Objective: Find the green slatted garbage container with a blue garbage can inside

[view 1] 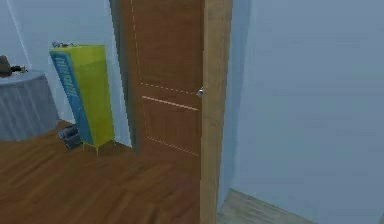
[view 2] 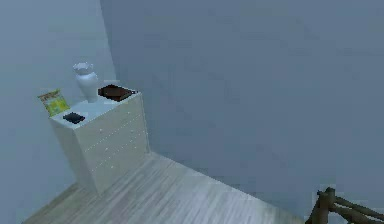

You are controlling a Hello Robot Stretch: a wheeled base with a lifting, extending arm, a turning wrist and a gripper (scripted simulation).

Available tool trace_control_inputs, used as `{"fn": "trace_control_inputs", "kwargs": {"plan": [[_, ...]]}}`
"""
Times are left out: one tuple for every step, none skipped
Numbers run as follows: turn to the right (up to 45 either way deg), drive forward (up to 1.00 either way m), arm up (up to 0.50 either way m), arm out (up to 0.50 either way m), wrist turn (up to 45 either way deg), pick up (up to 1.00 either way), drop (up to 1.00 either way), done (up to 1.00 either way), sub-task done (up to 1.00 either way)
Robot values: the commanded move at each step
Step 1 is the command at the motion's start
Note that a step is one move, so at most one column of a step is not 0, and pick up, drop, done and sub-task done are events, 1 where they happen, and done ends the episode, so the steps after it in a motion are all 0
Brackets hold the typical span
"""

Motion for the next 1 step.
{"fn": "trace_control_inputs", "kwargs": {"plan": [[0.0, 0.55, 0.00, 0.00, 0.0, 0.00, 0.00, 0.00, 0.00]]}}
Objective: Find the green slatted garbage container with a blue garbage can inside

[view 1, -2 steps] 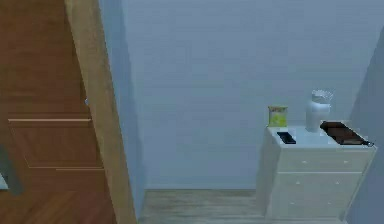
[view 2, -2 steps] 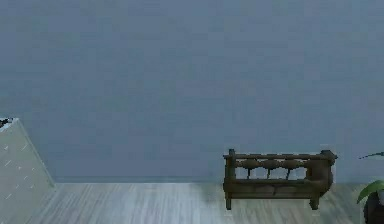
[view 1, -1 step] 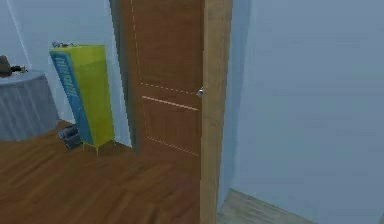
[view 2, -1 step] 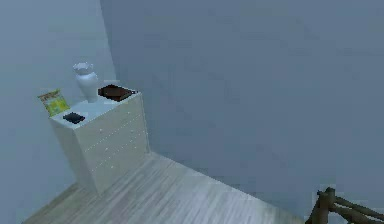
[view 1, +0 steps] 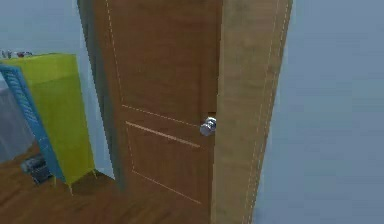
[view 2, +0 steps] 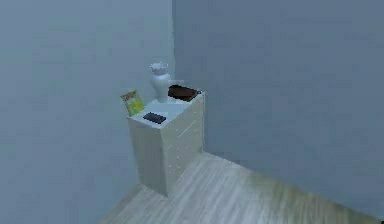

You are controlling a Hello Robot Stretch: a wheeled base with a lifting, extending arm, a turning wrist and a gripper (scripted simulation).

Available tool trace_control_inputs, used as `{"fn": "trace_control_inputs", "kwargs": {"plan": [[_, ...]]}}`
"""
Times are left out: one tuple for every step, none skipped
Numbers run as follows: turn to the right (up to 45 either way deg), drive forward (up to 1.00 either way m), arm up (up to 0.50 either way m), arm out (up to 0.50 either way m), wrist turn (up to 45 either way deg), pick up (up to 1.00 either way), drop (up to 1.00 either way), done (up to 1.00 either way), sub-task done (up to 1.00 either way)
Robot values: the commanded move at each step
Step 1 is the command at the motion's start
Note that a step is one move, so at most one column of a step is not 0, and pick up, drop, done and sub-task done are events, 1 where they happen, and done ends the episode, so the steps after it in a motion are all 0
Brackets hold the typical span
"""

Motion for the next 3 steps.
{"fn": "trace_control_inputs", "kwargs": {"plan": [[-45.0, 0.00, 0.00, 0.00, 0.0, 0.00, 0.00, 0.00, 0.00], [-12.0, 0.00, 0.00, 0.00, 0.0, 0.00, 0.00, 0.00, 0.00], [0.0, 0.75, 0.00, 0.00, 0.0, 0.00, 0.00, 0.00, 0.00]]}}
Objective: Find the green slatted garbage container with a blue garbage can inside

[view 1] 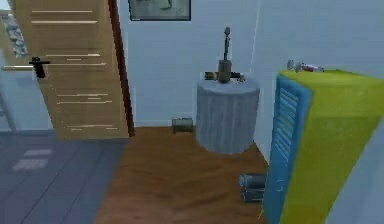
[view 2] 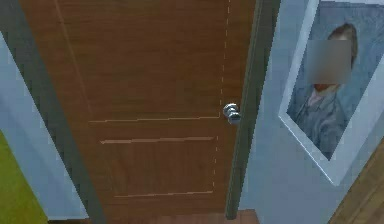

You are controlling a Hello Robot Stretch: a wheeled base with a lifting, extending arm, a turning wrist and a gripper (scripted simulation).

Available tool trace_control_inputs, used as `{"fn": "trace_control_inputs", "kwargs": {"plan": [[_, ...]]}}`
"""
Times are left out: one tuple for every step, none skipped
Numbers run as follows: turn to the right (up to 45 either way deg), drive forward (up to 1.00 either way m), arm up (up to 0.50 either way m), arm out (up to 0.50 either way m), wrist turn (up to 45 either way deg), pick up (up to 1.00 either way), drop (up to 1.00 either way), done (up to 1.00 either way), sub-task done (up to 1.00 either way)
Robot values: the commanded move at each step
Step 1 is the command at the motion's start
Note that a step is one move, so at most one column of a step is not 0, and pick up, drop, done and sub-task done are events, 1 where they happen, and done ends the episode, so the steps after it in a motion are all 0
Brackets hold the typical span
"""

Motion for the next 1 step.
{"fn": "trace_control_inputs", "kwargs": {"plan": [[-6.0, 0.00, 0.00, 0.00, 0.0, 0.00, 0.00, 0.00, 0.00]]}}
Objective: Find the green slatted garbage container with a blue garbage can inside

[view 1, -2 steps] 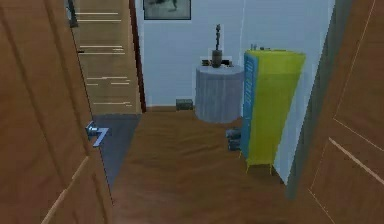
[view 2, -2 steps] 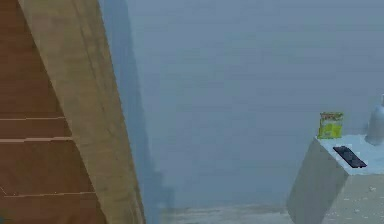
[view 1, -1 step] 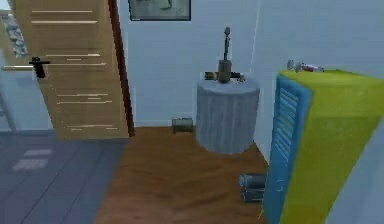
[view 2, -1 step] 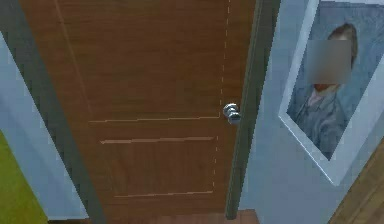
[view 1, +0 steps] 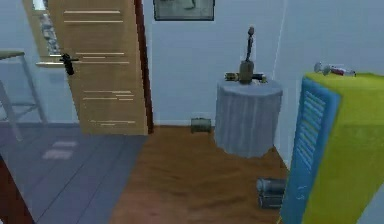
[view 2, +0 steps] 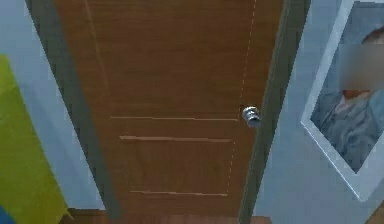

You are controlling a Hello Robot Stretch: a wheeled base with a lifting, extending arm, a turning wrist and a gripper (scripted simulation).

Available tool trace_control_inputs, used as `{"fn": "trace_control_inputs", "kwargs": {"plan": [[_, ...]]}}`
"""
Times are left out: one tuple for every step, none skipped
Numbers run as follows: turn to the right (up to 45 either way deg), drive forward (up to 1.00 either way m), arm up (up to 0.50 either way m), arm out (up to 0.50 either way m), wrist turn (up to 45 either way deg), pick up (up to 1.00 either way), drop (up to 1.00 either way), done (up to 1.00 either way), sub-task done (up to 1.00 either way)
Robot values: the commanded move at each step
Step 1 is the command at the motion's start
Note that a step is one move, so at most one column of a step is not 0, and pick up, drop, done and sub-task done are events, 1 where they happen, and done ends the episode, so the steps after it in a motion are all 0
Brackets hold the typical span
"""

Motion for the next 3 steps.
{"fn": "trace_control_inputs", "kwargs": {"plan": [[0.0, 0.45, 0.00, 0.00, 0.0, 0.00, 0.00, 0.00, 0.00], [-33.0, 0.00, 0.00, 0.00, 0.0, 0.00, 0.00, 0.00, 0.00], [0.0, 0.75, 0.00, 0.00, 0.0, 0.00, 0.00, 0.00, 0.00]]}}
